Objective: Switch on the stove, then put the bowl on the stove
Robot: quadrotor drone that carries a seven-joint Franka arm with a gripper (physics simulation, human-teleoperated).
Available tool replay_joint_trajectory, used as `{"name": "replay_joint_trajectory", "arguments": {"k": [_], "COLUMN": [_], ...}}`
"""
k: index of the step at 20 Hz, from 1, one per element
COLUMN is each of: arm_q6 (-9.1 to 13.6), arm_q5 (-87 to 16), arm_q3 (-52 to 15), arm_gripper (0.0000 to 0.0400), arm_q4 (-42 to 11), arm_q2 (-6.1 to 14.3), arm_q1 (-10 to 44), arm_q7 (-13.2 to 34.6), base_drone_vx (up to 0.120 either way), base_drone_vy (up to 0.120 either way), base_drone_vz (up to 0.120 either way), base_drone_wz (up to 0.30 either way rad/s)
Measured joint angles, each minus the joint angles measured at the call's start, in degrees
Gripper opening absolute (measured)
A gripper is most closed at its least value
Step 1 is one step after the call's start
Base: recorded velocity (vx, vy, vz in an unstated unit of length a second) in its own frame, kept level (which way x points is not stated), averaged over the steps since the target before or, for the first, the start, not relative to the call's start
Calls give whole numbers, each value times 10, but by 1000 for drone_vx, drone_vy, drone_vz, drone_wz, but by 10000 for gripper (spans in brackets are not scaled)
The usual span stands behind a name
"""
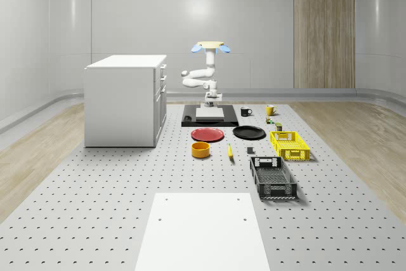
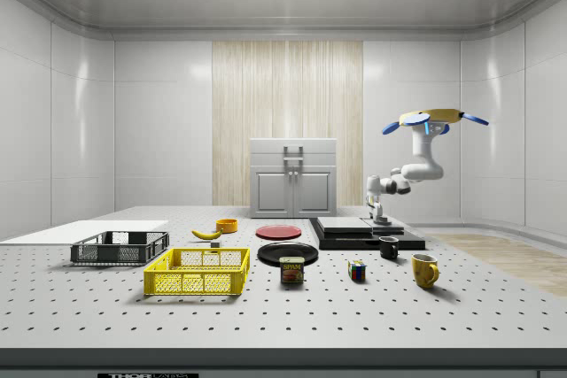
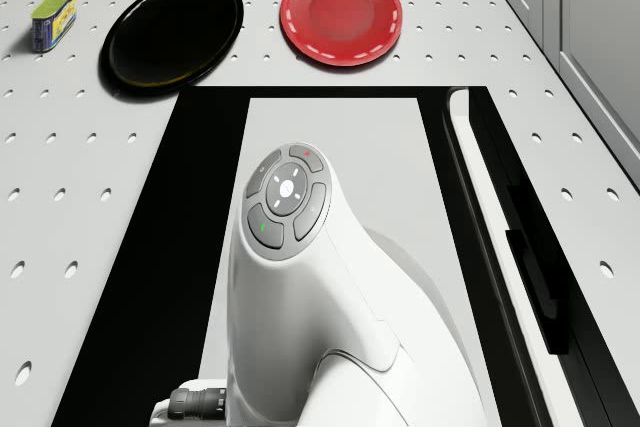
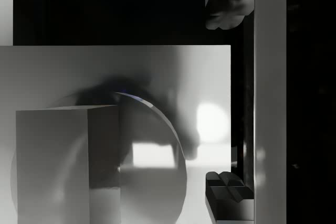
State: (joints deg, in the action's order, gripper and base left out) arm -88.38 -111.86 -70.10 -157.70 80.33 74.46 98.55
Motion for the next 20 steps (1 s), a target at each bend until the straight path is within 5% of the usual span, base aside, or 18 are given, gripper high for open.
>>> {"name": "replay_joint_trajectory", "arguments": {"k": [20], "arm_q6": [-21], "arm_q5": [10], "arm_q3": [-2], "arm_gripper": [400], "arm_q4": [1], "arm_q2": [22], "arm_q1": [-27], "arm_q7": [-28], "base_drone_vx": [112], "base_drone_vy": [0], "base_drone_vz": [0], "base_drone_wz": [0]}}
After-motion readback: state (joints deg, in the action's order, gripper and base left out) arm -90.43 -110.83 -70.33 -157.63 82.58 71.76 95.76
